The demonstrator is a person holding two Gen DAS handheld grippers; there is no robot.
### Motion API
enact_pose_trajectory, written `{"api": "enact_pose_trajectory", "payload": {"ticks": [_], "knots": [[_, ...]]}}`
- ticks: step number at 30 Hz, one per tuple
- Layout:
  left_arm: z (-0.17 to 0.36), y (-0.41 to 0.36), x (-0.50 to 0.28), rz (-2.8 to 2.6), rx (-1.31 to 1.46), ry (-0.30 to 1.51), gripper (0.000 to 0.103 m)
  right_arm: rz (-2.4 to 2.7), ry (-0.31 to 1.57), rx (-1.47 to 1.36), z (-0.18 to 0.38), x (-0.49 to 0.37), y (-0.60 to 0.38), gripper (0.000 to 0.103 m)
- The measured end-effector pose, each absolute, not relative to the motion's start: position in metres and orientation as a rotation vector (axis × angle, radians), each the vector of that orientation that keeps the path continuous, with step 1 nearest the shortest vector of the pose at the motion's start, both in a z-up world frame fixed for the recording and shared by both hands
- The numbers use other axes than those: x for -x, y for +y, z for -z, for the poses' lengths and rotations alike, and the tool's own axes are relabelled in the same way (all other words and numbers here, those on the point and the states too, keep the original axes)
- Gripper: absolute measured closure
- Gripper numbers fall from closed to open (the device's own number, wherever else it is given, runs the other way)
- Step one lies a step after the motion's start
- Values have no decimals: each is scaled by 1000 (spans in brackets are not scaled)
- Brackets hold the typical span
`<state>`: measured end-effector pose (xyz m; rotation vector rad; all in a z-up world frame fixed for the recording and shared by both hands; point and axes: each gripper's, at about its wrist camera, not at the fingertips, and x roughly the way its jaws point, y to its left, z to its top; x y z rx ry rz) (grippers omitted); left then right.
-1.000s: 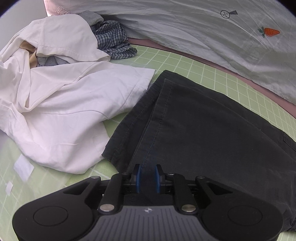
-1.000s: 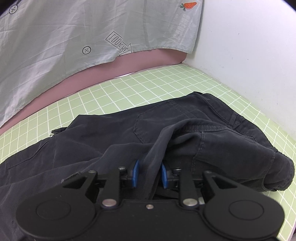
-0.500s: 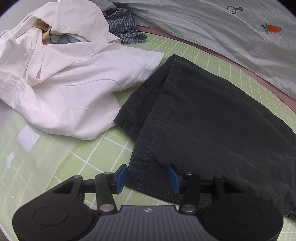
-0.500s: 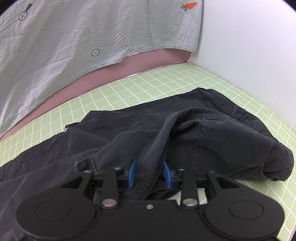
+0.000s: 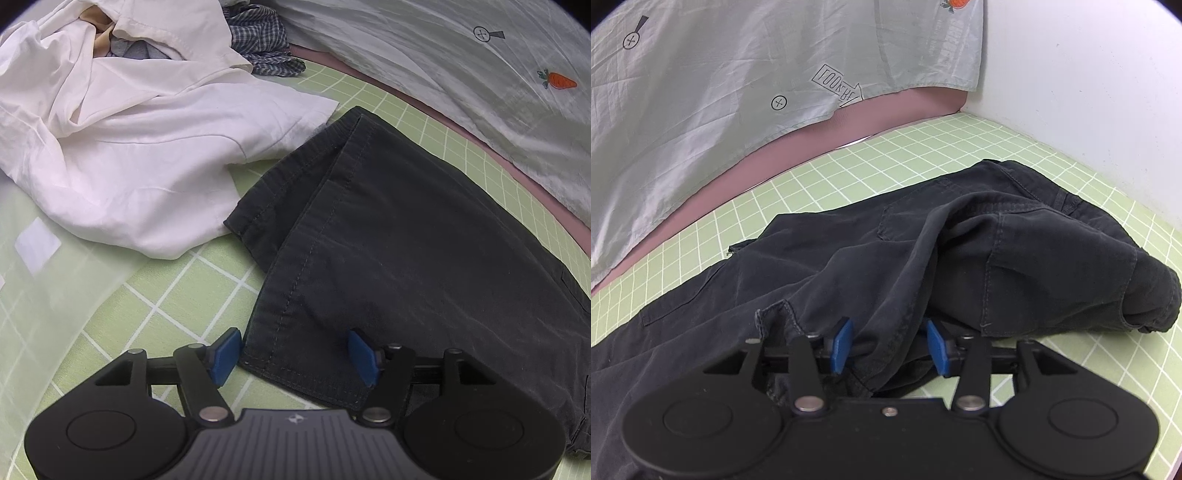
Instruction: Fold clothes
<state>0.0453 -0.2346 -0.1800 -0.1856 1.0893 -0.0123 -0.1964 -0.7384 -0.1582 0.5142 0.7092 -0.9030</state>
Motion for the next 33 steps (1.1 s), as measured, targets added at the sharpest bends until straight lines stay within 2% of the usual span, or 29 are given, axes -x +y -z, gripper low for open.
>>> {"api": "enact_pose_trajectory", "payload": {"ticks": [4,7,8,9,13,15,22,25,29,33], "knots": [[180,-230,-44,-7,238,1076,40,894,687,-566,158,203,-736,57],[179,-223,-44,-57,276,1065,63,886,659,-609,156,206,-736,57],[179,-220,-43,-67,297,1063,76,883,651,-624,155,207,-737,57],[180,-215,-43,-70,325,1062,80,879,642,-639,155,208,-737,57],[180,-200,-41,-61,446,1046,81,846,591,-735,156,213,-742,56],[178,-198,-40,-42,480,1036,82,820,553,-804,157,216,-745,51],[174,-191,-40,12,587,1012,81,815,522,-944,175,221,-755,50],[176,-192,-42,16,627,1011,81,811,506,-1011,185,226,-759,45],[180,-189,-40,2,688,1016,65,807,484,-1069,189,230,-759,44],[185,-190,-40,1,708,1047,57,803,479,-1094,191,232,-760,44]]}}
